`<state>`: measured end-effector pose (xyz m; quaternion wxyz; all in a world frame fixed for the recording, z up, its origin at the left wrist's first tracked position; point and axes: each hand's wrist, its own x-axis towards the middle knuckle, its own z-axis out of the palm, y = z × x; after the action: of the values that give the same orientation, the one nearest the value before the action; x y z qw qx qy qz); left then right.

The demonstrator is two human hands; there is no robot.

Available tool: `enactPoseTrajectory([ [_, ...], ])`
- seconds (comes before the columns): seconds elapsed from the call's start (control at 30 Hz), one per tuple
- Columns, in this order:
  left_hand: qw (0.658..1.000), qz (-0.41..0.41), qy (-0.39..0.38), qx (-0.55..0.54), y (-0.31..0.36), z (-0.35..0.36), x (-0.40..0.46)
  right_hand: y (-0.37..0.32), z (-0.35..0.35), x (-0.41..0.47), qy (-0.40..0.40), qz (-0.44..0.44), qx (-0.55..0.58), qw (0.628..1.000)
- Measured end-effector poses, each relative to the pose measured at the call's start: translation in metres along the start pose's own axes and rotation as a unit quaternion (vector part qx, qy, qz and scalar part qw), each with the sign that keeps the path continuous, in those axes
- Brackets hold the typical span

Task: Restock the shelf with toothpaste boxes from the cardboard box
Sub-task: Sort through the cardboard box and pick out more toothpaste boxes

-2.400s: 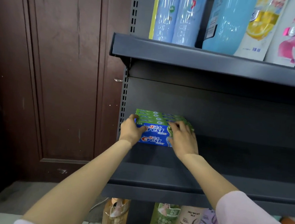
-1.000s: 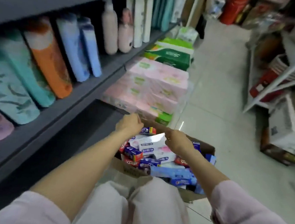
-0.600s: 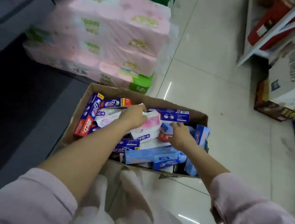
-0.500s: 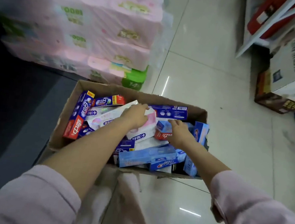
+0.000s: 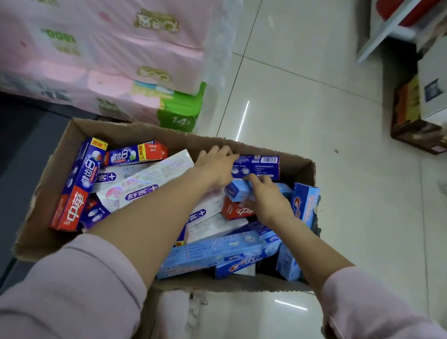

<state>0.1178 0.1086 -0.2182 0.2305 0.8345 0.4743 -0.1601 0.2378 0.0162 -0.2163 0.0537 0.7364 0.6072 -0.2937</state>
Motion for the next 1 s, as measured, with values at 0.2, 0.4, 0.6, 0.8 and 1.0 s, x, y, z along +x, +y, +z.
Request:
enactPoseTrajectory([
  [0.2, 1.0, 0.0, 0.005, -0.018, -0.008, 0.004, 0.004, 0.006, -0.002, -0.007, 0.042, -0.013, 0.07, 0.997],
  [0.4, 0.993, 0.045, 0.02, -0.106, -0.006, 0.015, -0.013, 0.01, -0.001, -0.007, 0.137, 0.033, 0.17, 0.975],
  [0.6, 0.996, 0.031, -0.083, -0.032, 0.001, 0.021, -0.02, 0.01, 0.005, -0.018, 0.099, 0.036, 0.189, 0.976],
  [0.8, 0.999, -0.008, -0.051, -0.007, 0.02, 0.032, -0.016, 0.009, -0.003, -0.022, 0.099, 0.012, 0.19, 0.977],
  [1.0, 0.997, 0.035, 0.007, -0.073, 0.016, 0.025, -0.02, 0.006, -0.007, -0.03, 0.104, 0.017, 0.226, 0.968],
])
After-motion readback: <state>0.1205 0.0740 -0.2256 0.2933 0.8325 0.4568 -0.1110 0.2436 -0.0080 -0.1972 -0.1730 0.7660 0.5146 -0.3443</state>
